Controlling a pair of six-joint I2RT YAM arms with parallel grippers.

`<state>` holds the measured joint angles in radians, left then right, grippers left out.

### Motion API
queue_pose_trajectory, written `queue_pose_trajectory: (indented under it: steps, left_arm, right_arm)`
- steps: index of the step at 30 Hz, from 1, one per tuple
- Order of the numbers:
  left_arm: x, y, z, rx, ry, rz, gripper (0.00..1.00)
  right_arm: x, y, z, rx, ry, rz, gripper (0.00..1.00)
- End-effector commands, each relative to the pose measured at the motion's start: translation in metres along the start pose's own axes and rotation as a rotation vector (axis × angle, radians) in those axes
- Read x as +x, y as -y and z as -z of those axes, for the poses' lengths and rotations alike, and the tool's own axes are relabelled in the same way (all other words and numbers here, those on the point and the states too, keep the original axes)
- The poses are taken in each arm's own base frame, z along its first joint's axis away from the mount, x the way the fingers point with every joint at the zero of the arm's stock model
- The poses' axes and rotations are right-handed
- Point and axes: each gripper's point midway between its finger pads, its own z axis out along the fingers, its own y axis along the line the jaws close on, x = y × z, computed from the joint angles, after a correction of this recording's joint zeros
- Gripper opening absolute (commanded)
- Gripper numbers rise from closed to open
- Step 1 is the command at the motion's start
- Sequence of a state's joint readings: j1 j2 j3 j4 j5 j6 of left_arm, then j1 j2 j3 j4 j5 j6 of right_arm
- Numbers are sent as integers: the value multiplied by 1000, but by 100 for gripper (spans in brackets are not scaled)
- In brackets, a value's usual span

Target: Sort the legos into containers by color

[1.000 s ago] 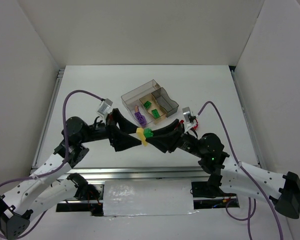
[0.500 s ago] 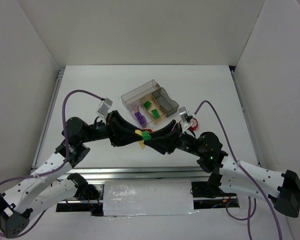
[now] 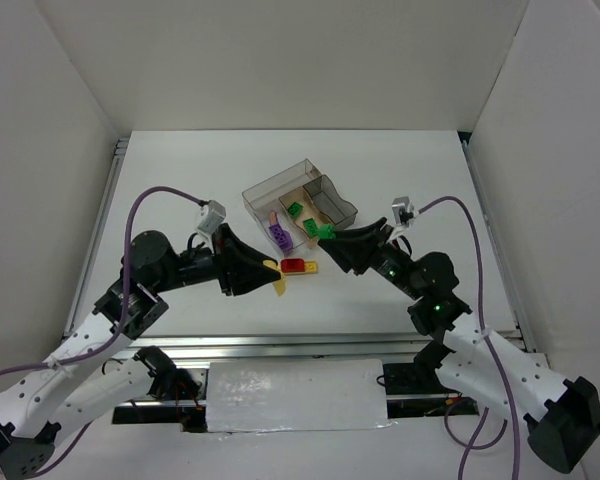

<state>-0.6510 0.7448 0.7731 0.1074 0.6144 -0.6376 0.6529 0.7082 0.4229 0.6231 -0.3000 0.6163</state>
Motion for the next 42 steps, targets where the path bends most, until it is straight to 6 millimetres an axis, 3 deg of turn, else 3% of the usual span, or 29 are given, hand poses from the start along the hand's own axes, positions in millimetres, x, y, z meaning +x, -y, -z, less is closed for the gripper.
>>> queue_pose_trajectory:
  steps: [1,2,3,4,5,6,7,8,9,10,11,13,14,15,16,18,21,27,30,31,32,33,34,35,37,38,40,41,42]
  left_arm:
    - [-15,-10,3,-93,32,-55,0]
    - [-9,-18,5,-139,6,-37,0]
    - [-15,-29,7,-211,27,-34,0]
    - [-14,-37,8,-259,24,-24,0]
    - [-7,-48,13,-323,-7,-2,0]
    - [-18,-60,19,-423,25,-4,0]
    - [-14,-71,22,-485,6,12,0]
    - [-14,-79,27,-548,-1,27,0]
    - [-10,-88,35,-625,-34,48,0]
    - [-12,-97,43,-700,-24,48,0]
    - [-14,-97,45,-711,-31,50,0]
    - [-13,-106,56,-791,-31,54,0]
    - [-15,-106,58,-800,-27,54,0]
    - [-16,-105,60,-804,-28,54,0]
    - [-18,-104,61,-808,-23,51,0]
    - [-23,-100,62,-803,-14,43,0]
    - [-26,-98,63,-801,-7,35,0]
    - [-21,-104,59,-804,-13,55,0]
    - [-22,-111,49,-799,10,69,0]
    - [-29,-113,39,-769,42,63,0]
    - [-24,-123,26,-766,14,72,0]
    - [-22,-126,14,-732,-11,74,0]
    - [-32,-127,3,-713,-2,62,0]
    - [-27,-142,-16,-709,-30,73,0]
    - [-39,-151,-39,-679,-9,78,0]
    - [-29,-172,-55,-695,-37,93,0]
    - [-51,-180,-84,-643,12,73,0]
    - [-39,-205,-103,-651,-19,84,0]
    - [-37,-215,-114,-650,-35,82,0]
  right_arm:
    - [-7,42,-14,191,-35,41,0]
    - [20,78,-17,329,-144,17,0]
    - [23,97,-20,416,-173,23,0]
    - [0,112,-35,511,-140,60,0]
    - [35,151,-30,658,-286,46,0]
    - [39,166,-34,718,-322,55,1]
    - [21,171,-54,745,-309,83,2]
    - [54,199,-47,831,-435,70,4]
    - [58,208,-52,855,-459,73,6]
    - [49,210,-69,849,-449,82,6]
    - [71,227,-68,882,-516,76,9]
    - [69,233,-86,874,-523,83,12]
    - [85,245,-83,902,-575,77,18]
    - [81,247,-93,901,-566,79,21]
    - [93,256,-88,931,-603,72,25]
    - [95,260,-91,940,-605,67,50]
    - [96,263,-90,954,-589,56,69]
    - [84,257,-88,965,-571,68,73]
    - [79,254,-67,1045,-533,35,74]
    - [59,243,-61,1056,-470,21,77]
    - [64,244,-39,1106,-464,0,80]
    - [43,232,-28,1143,-368,-41,81]
    - [35,233,-14,1181,-328,-68,85]
    - [42,235,10,1223,-330,-93,85]
    - [16,221,32,1235,-227,-147,85]
    - [21,220,51,1259,-226,-158,86]
    - [-6,204,74,1266,-126,-160,87]
    - [-19,190,87,1247,-67,-157,87]
    - [-24,183,96,1247,-46,-154,89]
